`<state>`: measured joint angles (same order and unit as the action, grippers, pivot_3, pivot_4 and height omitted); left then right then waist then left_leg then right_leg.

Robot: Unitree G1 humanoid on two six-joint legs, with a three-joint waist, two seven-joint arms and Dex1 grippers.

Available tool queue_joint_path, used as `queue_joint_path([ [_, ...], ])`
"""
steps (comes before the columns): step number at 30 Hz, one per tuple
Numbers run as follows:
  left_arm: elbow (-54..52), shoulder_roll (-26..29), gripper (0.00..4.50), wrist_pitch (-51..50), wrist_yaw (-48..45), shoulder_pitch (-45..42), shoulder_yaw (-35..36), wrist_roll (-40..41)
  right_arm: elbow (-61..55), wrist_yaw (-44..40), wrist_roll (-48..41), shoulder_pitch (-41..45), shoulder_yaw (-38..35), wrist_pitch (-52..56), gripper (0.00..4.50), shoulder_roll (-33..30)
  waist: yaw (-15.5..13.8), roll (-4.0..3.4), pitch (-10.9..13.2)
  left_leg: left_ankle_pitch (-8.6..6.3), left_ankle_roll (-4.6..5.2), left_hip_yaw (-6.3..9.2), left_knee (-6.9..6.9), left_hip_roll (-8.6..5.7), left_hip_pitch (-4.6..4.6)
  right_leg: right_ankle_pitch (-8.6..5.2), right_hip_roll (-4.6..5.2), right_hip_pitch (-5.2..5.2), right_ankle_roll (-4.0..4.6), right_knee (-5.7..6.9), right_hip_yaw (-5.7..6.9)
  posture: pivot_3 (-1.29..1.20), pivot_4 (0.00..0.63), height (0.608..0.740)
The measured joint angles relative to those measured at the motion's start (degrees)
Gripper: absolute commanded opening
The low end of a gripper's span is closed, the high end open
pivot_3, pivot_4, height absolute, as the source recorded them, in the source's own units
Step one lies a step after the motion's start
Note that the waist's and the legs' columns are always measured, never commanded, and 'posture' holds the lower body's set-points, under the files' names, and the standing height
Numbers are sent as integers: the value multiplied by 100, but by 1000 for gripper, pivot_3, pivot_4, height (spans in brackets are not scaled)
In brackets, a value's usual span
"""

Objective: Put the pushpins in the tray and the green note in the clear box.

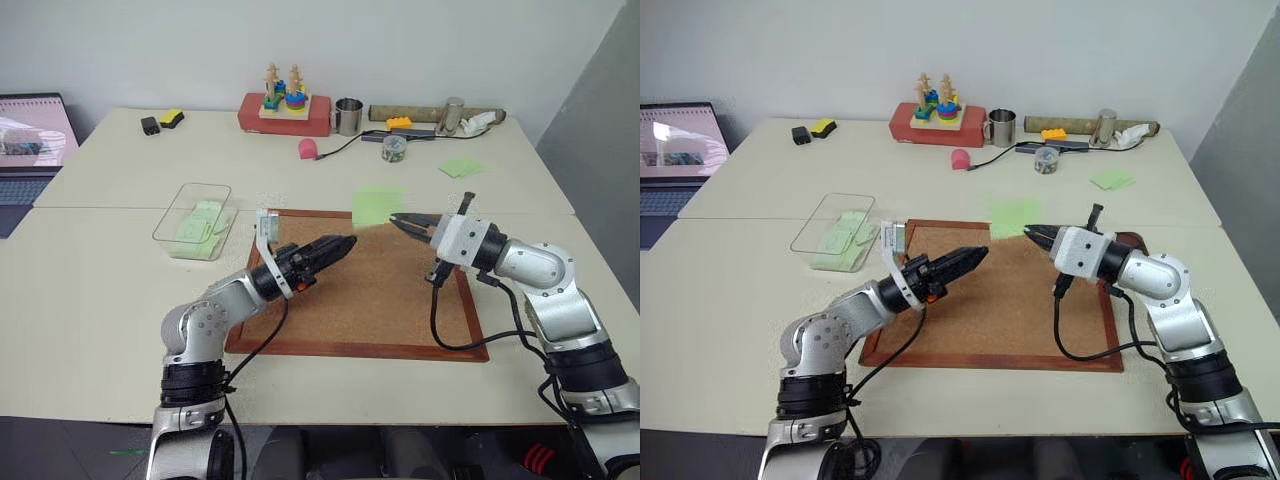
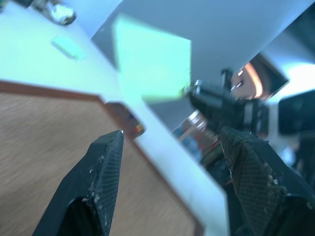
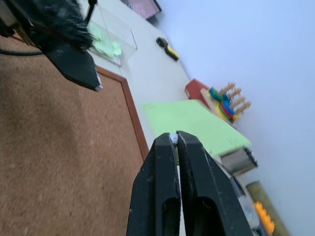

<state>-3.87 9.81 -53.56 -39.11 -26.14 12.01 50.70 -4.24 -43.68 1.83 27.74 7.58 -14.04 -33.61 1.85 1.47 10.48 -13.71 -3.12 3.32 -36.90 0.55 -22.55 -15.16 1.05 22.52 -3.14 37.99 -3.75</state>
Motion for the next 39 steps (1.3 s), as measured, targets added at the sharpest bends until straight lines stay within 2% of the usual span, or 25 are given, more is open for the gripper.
queue_joint_path([
  [6, 178, -333, 3193, 42, 431, -140, 139, 201, -12, 15, 105, 0, 71, -349, 0, 108, 0, 0, 0, 0, 0, 0, 0, -2, 0, 7, 0, -1, 11, -1, 0, 0, 150, 740],
  [10, 237, -344, 3193, 127, 483, -142, 109, 189, -21, 10, 104, 0, 110, -357, 0, 161, 1, 0, 0, 0, -1, 0, 0, -2, 0, 8, 0, 0, 13, -1, 0, 0, 150, 740],
  [19, 116, 178, 3193, 163, 104, 7, -221, 92, -217, -23, -46, 0, 137, -122, 0, 224, 0, 0, 0, 0, -1, 0, 0, -3, 0, 8, 0, 0, 13, -2, -1, 0, 150, 740],
  [29, 143, 280, 3193, 428, -262, 1, -776, -242, -483, -21, -92, -5, 167, 198, 0, 253, -1, 0, 0, 0, 0, 0, 1, -2, -1, 8, 0, 0, 13, -3, 0, 0, 150, 740],
  [35, 303, 285, 3193, 627, -323, -140, -797, -416, -518, -10, -92, -25, 168, 304, 0, 284, -1, 0, 0, 0, 0, 0, 0, -3, -1, 8, -1, 0, 13, -3, 0, 0, 150, 740],
  [39, 446, 261, 2554, 756, -334, -183, -799, -471, -590, -7, -95, -38, 169, 337, 0, 303, 0, 0, 0, 0, 0, 0, 1, -2, -1, 8, 0, 0, 13, -4, 0, 0, 150, 740],
])
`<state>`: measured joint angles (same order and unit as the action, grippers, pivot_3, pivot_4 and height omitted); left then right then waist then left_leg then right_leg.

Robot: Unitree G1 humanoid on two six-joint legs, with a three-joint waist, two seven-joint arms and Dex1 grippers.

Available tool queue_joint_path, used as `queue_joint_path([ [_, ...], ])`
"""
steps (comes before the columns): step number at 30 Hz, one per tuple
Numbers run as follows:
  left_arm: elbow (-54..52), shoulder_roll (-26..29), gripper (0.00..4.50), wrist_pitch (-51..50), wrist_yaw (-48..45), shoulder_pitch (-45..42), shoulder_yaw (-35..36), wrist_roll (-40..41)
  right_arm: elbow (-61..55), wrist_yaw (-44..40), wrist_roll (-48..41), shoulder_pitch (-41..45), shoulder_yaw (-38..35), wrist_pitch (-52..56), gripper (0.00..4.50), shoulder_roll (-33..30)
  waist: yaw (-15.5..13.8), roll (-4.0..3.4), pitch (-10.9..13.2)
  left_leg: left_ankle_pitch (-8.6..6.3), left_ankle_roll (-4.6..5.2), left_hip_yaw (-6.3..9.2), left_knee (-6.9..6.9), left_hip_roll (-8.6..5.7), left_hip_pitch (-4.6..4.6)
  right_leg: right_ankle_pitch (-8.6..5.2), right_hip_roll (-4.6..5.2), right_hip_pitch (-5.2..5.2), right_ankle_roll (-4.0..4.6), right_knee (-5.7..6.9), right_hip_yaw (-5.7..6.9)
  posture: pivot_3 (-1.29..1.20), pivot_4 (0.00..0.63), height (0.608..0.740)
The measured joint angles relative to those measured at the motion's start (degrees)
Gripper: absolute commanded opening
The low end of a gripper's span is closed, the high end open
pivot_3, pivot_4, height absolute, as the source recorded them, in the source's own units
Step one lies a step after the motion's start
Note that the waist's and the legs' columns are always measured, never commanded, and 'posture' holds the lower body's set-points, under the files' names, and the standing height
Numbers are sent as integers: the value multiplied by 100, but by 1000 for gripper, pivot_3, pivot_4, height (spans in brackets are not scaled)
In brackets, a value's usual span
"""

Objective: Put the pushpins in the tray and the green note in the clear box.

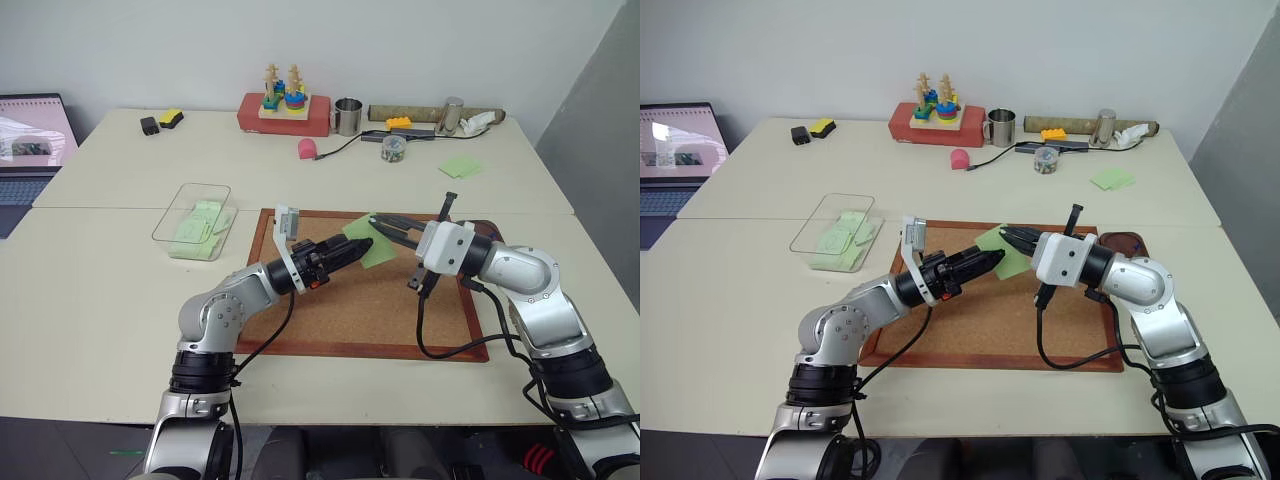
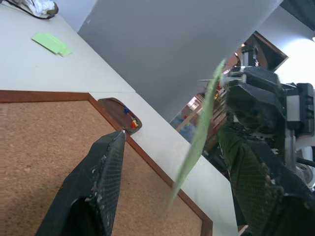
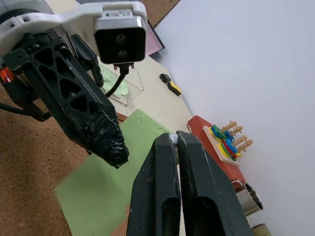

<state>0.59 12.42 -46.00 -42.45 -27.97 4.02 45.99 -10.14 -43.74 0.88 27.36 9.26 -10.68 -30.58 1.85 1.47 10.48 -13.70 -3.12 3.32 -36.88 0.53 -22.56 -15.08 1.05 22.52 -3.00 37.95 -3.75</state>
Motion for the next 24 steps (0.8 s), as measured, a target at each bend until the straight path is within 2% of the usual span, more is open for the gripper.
queue_joint_path([
  [1, 22, -14, 2269, 18, 0, -4, 2, -3, -1, 1, 0, 0, 0, 4, 0, 11, -1, 0, 0, 0, 0, 0, 0, 0, 0, 0, 0, 0, 0, 0, 0, 0, 150, 740],
  [13, 158, -22, 154, 88, -160, -24, -100, -139, -87, 5, 0, -36, 9, 129, 0, 163, 0, 0, 0, 0, 0, 0, 0, 0, 0, 0, 0, 0, 0, 0, 0, 0, 150, 740],
  [15, 159, -25, 7, 163, -165, -26, -101, -184, -87, 5, -1, -36, 9, 140, 0, 176, -1, 0, 0, 0, 0, 0, 0, 0, 0, 0, 0, 0, 0, 0, 0, 0, 150, 740],
  [24, 191, -47, 7, 266, -125, -26, -101, -277, -126, 15, -136, -93, 8, 349, 0, 261, -1, 0, 0, 0, 0, 0, 0, 0, -1, 0, 0, 0, 0, 0, 0, 0, 150, 740],
])
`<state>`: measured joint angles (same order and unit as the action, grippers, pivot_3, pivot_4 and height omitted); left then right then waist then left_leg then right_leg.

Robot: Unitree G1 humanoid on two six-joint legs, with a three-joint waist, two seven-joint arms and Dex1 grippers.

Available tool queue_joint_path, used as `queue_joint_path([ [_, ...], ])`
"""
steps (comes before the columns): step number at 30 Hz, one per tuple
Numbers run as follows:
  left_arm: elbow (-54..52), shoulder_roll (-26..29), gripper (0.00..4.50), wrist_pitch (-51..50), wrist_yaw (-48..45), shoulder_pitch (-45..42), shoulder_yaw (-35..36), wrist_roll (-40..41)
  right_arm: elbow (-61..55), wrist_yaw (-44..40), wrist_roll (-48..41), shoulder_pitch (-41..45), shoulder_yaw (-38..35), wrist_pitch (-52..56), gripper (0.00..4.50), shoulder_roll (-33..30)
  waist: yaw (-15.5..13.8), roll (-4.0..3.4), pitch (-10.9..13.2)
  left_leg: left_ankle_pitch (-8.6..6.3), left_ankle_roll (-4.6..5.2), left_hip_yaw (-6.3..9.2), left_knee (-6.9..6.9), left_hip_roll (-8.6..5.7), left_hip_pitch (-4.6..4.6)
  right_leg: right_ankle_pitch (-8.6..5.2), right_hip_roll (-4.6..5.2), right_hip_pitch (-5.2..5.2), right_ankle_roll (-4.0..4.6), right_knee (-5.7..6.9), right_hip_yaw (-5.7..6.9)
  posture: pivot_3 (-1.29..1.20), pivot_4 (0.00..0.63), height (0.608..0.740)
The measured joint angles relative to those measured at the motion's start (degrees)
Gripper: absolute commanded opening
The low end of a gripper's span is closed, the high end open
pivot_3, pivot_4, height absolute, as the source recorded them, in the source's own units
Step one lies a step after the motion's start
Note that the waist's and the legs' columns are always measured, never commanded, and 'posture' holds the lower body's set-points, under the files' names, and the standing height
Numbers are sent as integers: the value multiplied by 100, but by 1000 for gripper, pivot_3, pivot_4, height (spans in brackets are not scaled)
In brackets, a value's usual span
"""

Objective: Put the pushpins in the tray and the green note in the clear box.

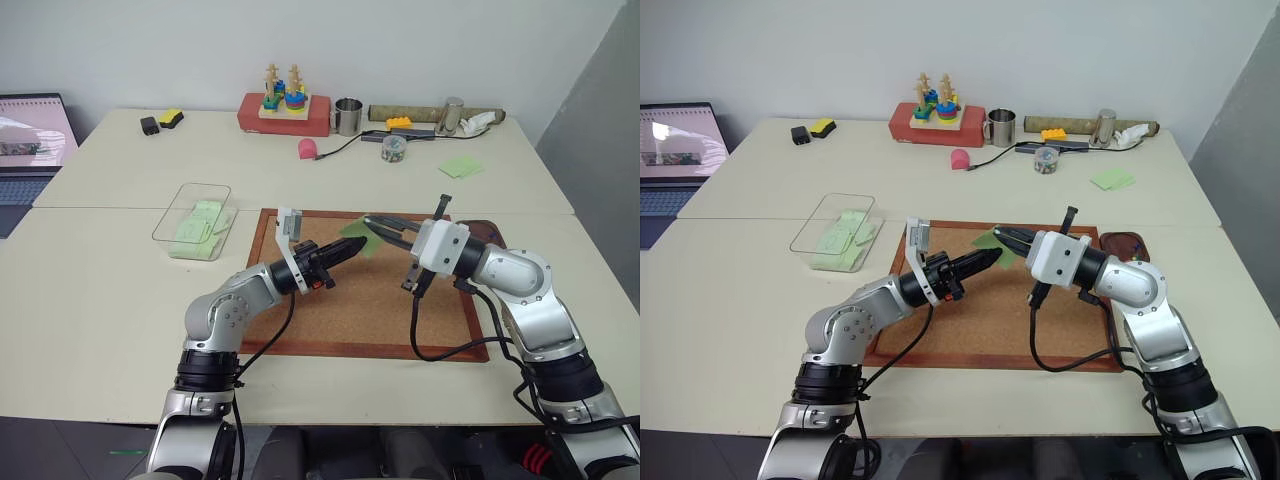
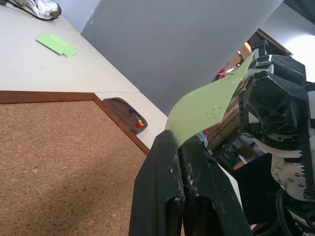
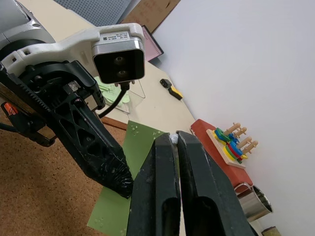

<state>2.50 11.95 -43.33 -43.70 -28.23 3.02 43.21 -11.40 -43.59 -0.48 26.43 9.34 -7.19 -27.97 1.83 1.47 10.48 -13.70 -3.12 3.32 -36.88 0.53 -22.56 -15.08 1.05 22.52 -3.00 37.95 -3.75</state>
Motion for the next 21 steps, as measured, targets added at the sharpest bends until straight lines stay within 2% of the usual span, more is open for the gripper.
queue_joint_path([
  [15, 284, -208, 7, 46, 365, -6, 177, -108, -866, 24, -1218, -91, -530, 1590, 0, -113, -1, 0, 0, 0, 0, 2, 0, -1, -2, 0, 0, 1, -1, 0, 2, 0, 150, 740],
  [18, 254, -192, 7, -2, 383, -3, 192, -95, -430, 209, -913, -75, -742, 1881, 0, -683, -8, 1, 0, 0, 0, 0, -4, -4, -4, 1, 2, -1, -3, -5, 1, 0, 150, 740],
  [21, 145, -44, 7, -55, 402, 68, 289, -58, 716, 608, -354, -52, -981, 2227, 0, -1154, -16, 1, 0, 0, 1, -3, -2, -5, -5, 3, 3, 1, -3, -6, -2, 0, 150, 740],
])
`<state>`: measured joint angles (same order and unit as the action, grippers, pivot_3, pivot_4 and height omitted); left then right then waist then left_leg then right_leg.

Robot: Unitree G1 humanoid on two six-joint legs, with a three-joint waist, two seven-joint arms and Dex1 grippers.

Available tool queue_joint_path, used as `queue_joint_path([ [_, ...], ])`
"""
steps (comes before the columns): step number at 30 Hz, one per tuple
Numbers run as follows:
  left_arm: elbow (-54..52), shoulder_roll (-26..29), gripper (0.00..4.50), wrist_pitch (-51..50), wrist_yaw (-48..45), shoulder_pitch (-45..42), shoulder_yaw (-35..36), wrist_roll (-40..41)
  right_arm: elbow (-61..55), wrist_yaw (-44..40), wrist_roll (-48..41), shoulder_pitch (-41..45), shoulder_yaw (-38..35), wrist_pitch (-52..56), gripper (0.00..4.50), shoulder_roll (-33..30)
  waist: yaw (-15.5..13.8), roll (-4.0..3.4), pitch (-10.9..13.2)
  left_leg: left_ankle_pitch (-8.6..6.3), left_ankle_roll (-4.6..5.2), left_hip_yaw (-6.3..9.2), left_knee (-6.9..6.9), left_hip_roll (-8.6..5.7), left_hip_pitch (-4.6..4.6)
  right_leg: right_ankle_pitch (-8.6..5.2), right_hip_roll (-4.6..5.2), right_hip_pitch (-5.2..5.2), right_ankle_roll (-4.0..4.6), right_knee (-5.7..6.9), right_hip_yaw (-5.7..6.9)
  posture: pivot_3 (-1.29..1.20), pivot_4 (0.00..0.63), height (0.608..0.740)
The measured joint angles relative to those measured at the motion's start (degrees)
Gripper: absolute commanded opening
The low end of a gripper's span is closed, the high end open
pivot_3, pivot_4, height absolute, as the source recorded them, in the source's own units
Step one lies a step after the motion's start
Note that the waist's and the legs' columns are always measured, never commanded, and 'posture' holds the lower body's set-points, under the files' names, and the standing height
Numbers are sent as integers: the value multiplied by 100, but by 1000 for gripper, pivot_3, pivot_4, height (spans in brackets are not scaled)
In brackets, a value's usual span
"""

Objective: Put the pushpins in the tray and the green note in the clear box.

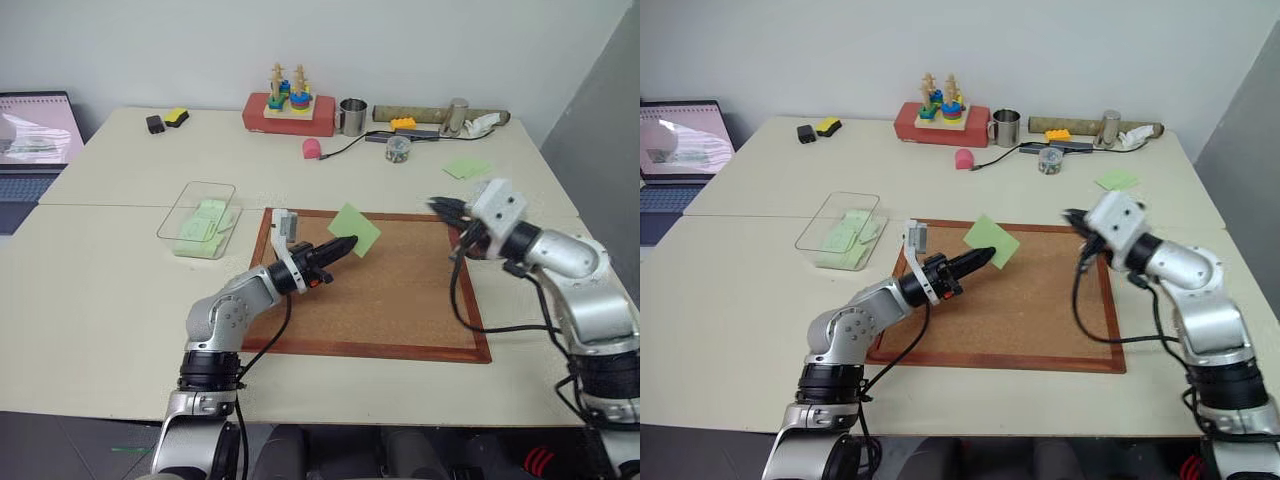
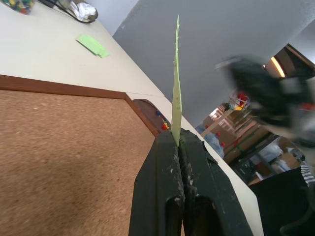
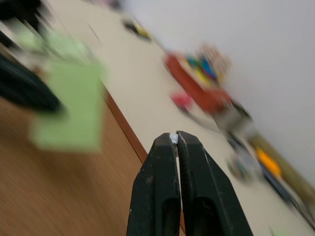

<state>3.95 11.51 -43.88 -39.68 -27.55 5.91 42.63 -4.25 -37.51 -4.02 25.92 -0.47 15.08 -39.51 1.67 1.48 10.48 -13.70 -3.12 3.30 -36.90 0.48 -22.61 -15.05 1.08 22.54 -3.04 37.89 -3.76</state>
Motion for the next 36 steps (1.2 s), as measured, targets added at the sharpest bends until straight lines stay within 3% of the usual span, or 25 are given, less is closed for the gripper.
queue_joint_path([
  [11, -447, 176, 7, -188, 41, 321, 101, 20, 2562, 550, 949, 552, 284, -516, 0, 50, 61, -1, 0, 0, 0, -19, 0, 3, -11, 1, -3, 21, 0, 6, -19, 0, 150, 740],
  [22, -451, 179, 0, -183, 150, 328, 109, 10, 3375, 654, 996, 705, 343, -868, 2255, 172, 38, -1, 0, 0, 0, -18, 0, 3, -13, 1, -3, 22, 0, 6, -18, 0, 150, 740],
  [30, -536, 342, 0, -184, 170, 340, 144, 12, 2377, 375, 708, 673, 141, -641, 4024, 69, 37, -1, 1, 0, 0, -16, 1, 3, -20, 1, -3, 30, 0, 7, -18, 0, 150, 740],
  [36, -862, 1125, 0, -182, 207, 333, 915, 194, 683, -727, -398, 737, -18, 51, 4024, -26, 91, -2, 2, 0, 0, -13, 4, 13, -23, 1, -8, 42, -1, 15, -13, 0, 150, 740],
])
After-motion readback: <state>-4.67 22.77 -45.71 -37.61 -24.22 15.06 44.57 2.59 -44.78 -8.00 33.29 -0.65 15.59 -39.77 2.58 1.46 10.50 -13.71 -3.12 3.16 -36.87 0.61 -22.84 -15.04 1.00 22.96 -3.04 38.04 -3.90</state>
